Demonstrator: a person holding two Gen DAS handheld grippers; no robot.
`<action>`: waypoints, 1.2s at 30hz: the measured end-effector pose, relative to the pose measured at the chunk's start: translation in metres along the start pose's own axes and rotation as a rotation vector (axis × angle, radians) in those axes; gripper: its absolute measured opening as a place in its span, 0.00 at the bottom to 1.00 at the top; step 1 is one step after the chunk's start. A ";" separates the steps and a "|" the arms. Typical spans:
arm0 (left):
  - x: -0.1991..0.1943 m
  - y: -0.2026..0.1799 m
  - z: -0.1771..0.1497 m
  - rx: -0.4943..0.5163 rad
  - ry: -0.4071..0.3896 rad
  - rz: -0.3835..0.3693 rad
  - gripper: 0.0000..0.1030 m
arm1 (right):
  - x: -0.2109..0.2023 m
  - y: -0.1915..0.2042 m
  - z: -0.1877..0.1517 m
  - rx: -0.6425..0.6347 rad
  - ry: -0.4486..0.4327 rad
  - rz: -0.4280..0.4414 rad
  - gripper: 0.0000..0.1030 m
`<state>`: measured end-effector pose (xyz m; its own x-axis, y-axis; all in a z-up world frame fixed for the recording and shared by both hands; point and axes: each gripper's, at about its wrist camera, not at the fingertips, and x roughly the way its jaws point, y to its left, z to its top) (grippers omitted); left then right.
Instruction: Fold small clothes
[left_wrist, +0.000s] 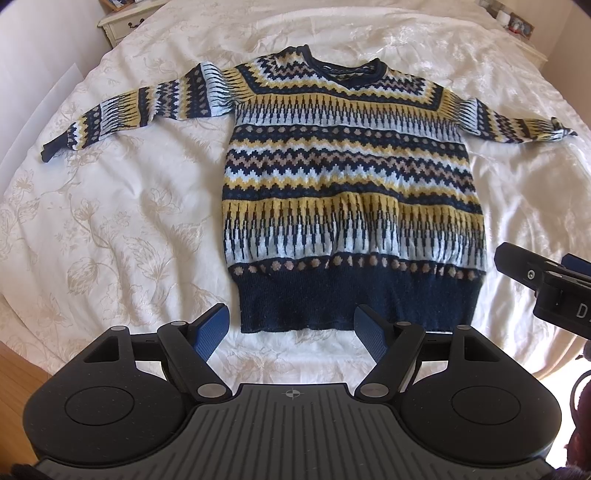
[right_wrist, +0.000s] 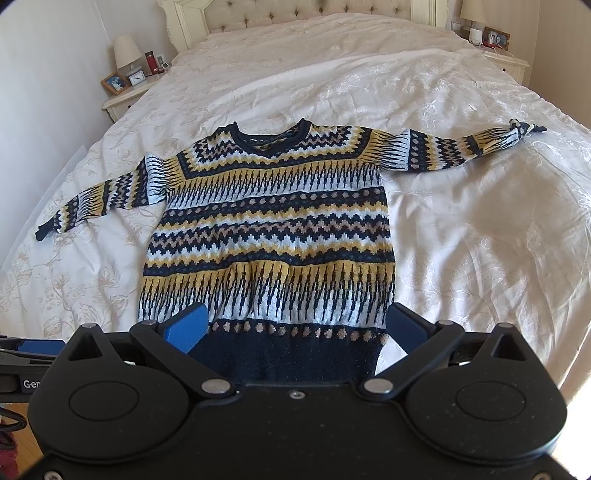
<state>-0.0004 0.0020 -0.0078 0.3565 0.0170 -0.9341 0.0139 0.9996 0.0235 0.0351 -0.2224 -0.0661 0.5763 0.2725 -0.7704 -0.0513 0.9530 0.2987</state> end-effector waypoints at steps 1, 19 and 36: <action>0.000 -0.001 0.000 0.000 0.000 0.000 0.71 | 0.000 0.001 0.000 0.000 0.002 0.000 0.99; 0.023 -0.003 0.013 -0.007 0.065 0.009 0.71 | 0.028 -0.008 -0.001 0.061 0.082 0.064 0.99; 0.053 -0.047 0.087 -0.063 0.021 0.008 0.64 | 0.084 -0.120 0.084 0.115 0.076 0.037 0.99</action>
<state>0.0990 -0.0455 -0.0274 0.3363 0.0245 -0.9414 -0.0481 0.9988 0.0088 0.1581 -0.3254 -0.1189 0.5125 0.3205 -0.7967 0.0249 0.9218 0.3868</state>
